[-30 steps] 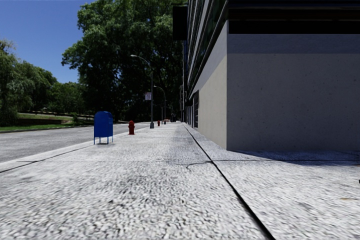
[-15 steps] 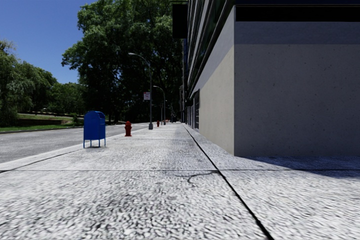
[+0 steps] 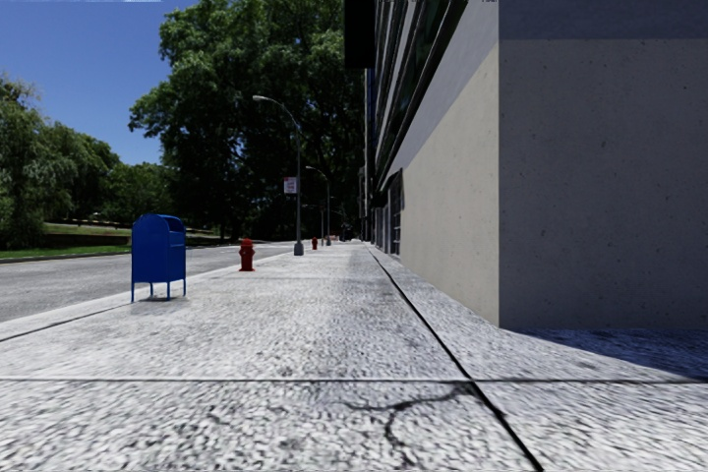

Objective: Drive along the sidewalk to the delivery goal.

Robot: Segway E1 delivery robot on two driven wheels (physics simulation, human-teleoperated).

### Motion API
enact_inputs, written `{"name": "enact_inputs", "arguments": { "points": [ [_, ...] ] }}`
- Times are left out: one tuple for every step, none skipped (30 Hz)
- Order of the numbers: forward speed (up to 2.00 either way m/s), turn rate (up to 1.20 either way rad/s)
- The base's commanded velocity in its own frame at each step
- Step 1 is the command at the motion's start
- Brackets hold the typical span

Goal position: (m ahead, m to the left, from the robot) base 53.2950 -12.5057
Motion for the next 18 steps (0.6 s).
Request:
{"name": "enact_inputs", "arguments": {
  "points": [
    [2.00, 0.00],
    [2.00, 0.00],
    [2.00, 0.00],
    [2.00, 0.00],
    [2.00, 0.00],
    [2.00, 0.00],
    [2.00, 0.00],
    [2.00, 0.00],
    [2.00, 0.00],
    [2.00, 0.00],
    [2.00, 0.00],
    [2.00, 0.00],
    [2.00, 0.00],
    [2.00, 0.00],
    [2.00, 0.00],
    [2.00, 0.00],
    [2.00, 0.00],
    [2.00, 0.00]
  ]
}}
